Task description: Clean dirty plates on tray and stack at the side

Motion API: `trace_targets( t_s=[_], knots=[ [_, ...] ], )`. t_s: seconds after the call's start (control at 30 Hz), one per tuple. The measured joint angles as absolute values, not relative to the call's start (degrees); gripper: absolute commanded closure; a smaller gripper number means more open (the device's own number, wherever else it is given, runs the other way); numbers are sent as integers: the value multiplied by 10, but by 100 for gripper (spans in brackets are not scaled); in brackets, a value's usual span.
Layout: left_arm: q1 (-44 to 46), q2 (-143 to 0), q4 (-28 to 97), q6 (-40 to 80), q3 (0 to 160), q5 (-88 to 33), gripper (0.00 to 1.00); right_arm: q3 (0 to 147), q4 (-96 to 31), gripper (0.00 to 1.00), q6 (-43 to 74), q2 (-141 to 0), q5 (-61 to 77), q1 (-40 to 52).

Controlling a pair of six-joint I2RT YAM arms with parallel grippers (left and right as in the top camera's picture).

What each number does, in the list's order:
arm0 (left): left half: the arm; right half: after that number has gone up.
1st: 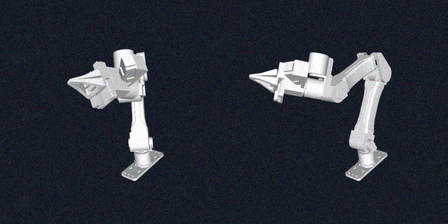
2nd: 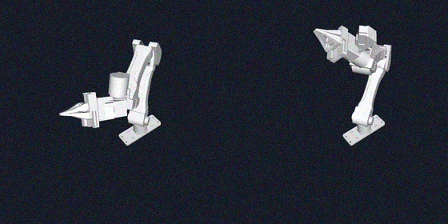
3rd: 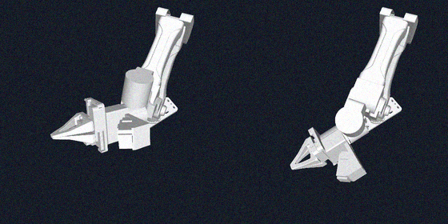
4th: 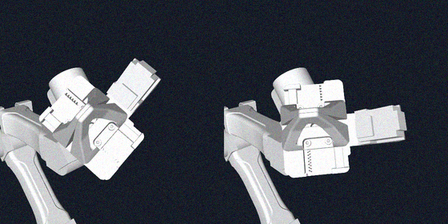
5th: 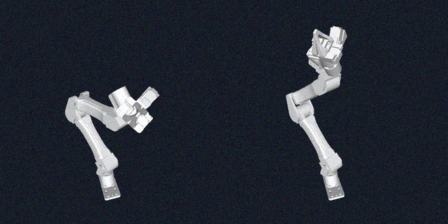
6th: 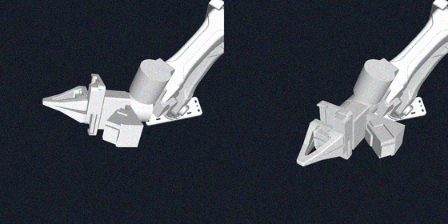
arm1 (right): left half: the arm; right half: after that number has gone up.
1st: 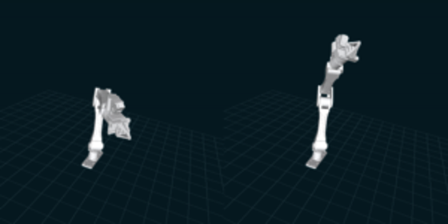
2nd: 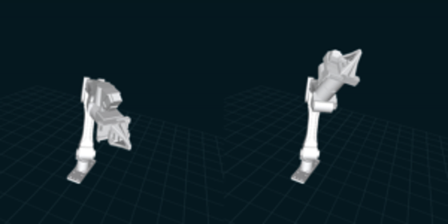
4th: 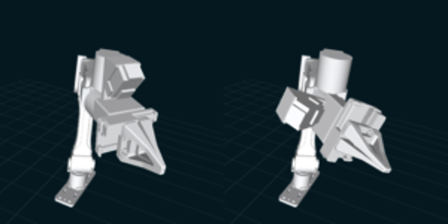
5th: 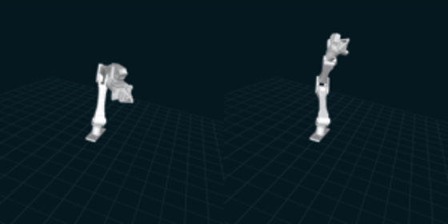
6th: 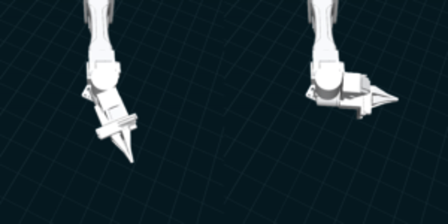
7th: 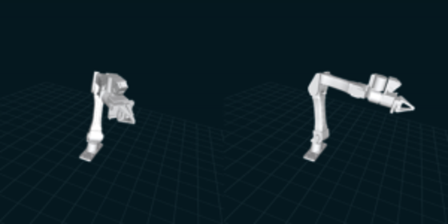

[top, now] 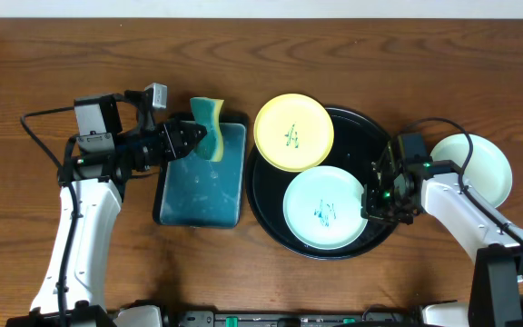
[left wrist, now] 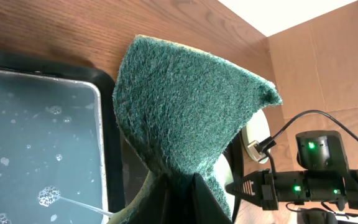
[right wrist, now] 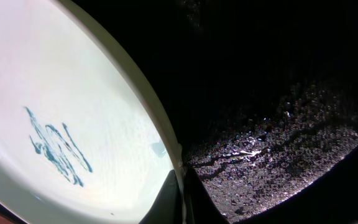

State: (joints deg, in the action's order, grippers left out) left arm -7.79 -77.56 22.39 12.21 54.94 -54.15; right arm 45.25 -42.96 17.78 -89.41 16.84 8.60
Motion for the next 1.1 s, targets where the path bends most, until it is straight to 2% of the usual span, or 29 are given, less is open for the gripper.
trace_targets(
  t_s=[1.1],
  knots=[
    [-78,-780,234,122,549,-524,93,453,-429,99,178,-894,168,86]
  ],
)
